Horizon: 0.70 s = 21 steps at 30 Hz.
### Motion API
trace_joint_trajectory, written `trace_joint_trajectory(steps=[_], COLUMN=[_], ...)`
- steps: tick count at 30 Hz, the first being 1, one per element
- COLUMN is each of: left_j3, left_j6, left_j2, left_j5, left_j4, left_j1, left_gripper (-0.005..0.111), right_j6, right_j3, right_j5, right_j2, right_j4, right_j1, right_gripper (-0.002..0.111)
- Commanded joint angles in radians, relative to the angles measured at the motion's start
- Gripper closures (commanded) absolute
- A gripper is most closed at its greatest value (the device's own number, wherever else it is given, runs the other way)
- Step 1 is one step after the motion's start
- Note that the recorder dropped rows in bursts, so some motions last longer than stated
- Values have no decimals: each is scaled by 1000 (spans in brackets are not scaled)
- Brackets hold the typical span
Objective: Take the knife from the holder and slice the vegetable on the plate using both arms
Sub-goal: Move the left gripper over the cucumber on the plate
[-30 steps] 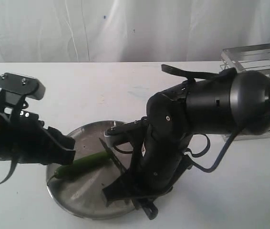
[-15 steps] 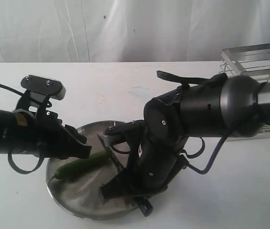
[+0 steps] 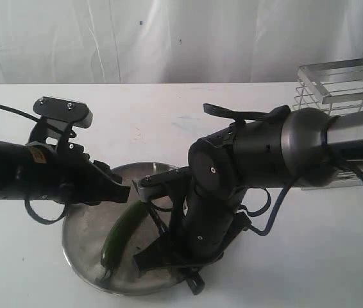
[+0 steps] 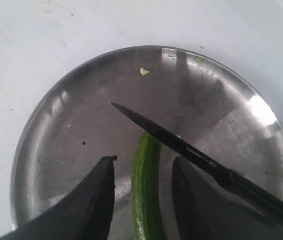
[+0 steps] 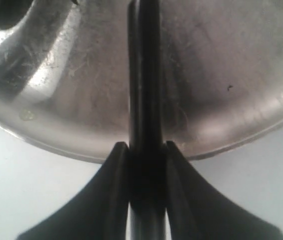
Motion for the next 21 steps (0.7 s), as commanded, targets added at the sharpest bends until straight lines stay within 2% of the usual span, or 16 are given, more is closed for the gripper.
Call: trace_joint_trajectory(steps=[1,7,16,21], left_j3=[-65,-180,-286,-317], left_j6=[-25,8,55,136], left_j2=[49,99,193,267], left_j5=[86,227,294,323], left_j4=[-16,-14,-49,-143], left_j1=[21,103,114,114], left_gripper=[64,64,64,64], right_j6=[-12,-30,-78,-78], right_j3=[-4,-4,-4,-4], right_j5=[9,19,25,24], right_j2=[-3,-3,-3,-1], right_j4=[5,1,-2,-9], right_j1=[0,0,0,0], right_gripper=[108,108,108,108])
